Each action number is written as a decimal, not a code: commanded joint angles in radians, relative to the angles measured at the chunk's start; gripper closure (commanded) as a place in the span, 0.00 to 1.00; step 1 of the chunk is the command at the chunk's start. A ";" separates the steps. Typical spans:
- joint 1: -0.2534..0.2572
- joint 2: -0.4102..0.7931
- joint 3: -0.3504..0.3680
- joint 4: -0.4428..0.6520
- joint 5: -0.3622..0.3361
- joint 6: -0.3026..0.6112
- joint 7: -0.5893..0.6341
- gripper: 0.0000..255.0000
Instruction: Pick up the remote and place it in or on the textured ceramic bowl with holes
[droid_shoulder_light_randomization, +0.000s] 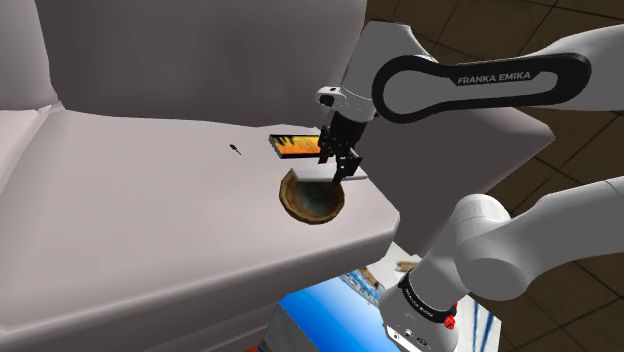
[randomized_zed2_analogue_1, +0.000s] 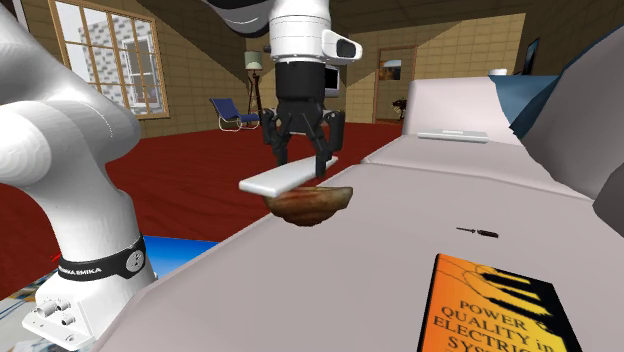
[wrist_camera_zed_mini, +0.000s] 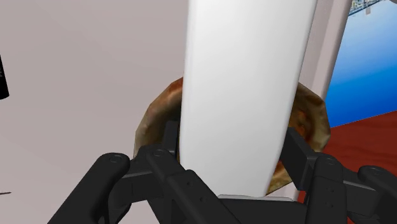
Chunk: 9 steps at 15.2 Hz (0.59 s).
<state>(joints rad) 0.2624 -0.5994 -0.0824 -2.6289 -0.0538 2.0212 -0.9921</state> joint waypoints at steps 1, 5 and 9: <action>0.001 0.006 0.001 -0.010 0.000 0.017 0.002 1.00; 0.001 0.006 0.001 -0.010 0.000 0.017 0.002 1.00; 0.001 0.006 0.001 -0.010 0.000 0.017 0.002 0.00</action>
<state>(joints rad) 0.2633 -0.5934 -0.0816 -2.6389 -0.0534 2.0380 -0.9903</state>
